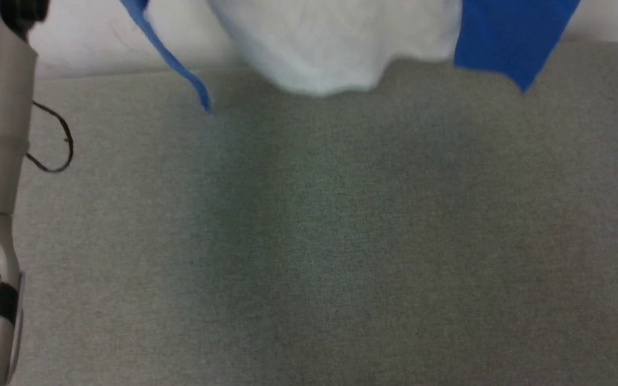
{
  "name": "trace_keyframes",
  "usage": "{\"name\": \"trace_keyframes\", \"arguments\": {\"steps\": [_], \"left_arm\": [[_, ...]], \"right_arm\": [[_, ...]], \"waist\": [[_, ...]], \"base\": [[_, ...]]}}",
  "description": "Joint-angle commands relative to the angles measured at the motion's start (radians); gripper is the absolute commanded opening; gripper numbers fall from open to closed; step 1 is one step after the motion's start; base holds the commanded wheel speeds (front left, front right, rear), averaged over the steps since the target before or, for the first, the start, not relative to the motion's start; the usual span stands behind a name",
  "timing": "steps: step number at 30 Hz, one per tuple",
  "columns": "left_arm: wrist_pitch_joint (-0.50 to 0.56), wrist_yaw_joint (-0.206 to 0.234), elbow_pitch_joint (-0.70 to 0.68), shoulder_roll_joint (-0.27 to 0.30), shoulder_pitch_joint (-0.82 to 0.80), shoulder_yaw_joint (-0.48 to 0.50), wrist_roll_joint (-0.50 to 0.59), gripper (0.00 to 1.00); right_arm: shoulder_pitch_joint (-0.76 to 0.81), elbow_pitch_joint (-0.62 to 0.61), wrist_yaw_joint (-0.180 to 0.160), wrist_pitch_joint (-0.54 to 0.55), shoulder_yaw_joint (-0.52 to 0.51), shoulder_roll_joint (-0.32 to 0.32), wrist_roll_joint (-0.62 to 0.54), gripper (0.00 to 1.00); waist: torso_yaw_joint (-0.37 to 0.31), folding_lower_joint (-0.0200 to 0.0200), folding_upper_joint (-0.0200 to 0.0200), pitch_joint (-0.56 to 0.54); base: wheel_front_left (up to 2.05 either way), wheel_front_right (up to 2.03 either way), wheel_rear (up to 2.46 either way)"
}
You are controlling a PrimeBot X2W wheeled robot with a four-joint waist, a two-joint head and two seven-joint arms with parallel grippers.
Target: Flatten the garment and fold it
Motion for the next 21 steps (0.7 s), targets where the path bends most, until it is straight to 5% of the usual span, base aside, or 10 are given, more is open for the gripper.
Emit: {"name": "trace_keyframes", "arguments": {"steps": [1, 11, 21], "left_arm": [[-0.012, 0.011, 0.034, 0.031, -0.009, 0.022, 0.005, 0.00], [-0.088, -0.027, 0.221, -0.030, 0.032, 0.023, -0.017, 0.00], [-0.095, -0.006, 0.095, -0.111, 0.498, 0.113, -0.059, 0.00]], "right_arm": [[-0.012, 0.031, -0.015, -0.013, -0.016, -0.027, -0.009, 0.00], [0.001, 0.218, -0.015, -0.135, 0.129, 0.042, 0.053, 0.00], [0.323, 0.252, -0.015, -0.196, 0.299, 0.065, 0.208, 0.00]], "waist": [[-0.026, -0.0003, -0.0001, 0.066], [-0.018, -0.0003, -0.0001, 0.125], [0.020, -0.0003, -0.0001, 0.008]], "base": [[0.00, 0.00, 0.00], [0.00, 0.00, 0.00], [0.00, 0.00, 0.00]]}}
